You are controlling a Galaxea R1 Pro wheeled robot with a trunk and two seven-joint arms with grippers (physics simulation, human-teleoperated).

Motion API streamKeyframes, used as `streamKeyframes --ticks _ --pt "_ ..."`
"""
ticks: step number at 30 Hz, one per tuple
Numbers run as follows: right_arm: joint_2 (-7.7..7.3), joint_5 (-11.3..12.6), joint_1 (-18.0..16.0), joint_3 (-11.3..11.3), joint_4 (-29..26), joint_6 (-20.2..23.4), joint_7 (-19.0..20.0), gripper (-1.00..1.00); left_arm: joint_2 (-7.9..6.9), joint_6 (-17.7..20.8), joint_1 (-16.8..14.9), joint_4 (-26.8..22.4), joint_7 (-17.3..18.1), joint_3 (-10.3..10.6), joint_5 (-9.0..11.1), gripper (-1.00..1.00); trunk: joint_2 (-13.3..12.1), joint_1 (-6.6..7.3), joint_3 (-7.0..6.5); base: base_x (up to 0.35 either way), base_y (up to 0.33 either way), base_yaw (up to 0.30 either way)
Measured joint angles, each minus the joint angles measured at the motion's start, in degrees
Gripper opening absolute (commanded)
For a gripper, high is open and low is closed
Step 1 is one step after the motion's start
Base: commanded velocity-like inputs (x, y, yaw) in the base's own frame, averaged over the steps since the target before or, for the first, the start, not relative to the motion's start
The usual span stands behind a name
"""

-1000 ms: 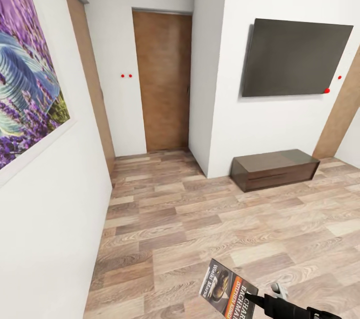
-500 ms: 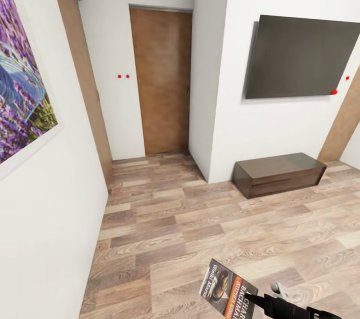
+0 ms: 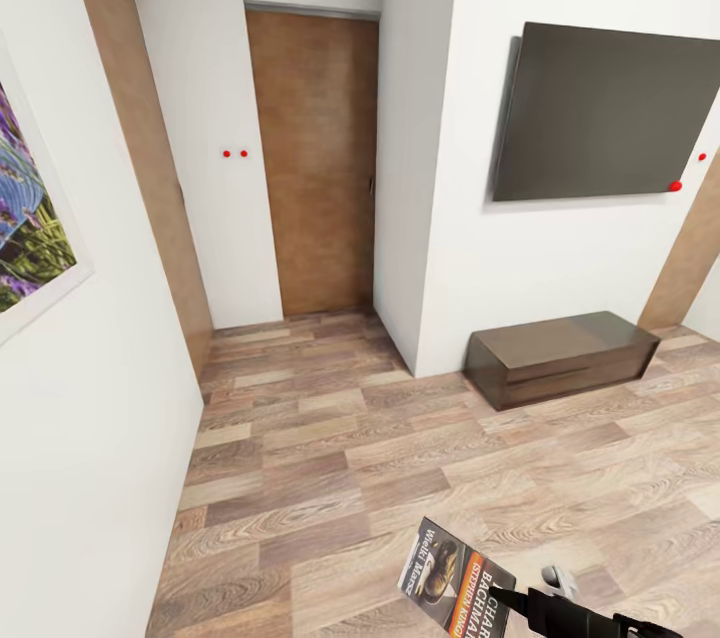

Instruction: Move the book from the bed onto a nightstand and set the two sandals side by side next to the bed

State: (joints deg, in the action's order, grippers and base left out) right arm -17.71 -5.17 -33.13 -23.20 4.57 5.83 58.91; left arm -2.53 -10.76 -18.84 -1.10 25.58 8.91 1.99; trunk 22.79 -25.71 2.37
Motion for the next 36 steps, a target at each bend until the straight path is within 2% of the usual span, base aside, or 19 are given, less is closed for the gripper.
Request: streamKeyframes --ticks 30,36 --pt "0.00 0.00 0.00 -0.01 0.00 0.00 0.01 -1.00 0.00 -0.01 0.00 0.00 0.00 0.05 0.00 1.00 0.00 0.00 0.00 0.326 0.000 0.000" --pt "0.00 0.01 0.00 -0.22 -0.01 0.00 0.04 -1.00 0.01 -0.06 -0.02 0.01 0.01 0.06 0.00 1.00 -0.01 -0.03 -0.01 0.114 0.000 -0.114"
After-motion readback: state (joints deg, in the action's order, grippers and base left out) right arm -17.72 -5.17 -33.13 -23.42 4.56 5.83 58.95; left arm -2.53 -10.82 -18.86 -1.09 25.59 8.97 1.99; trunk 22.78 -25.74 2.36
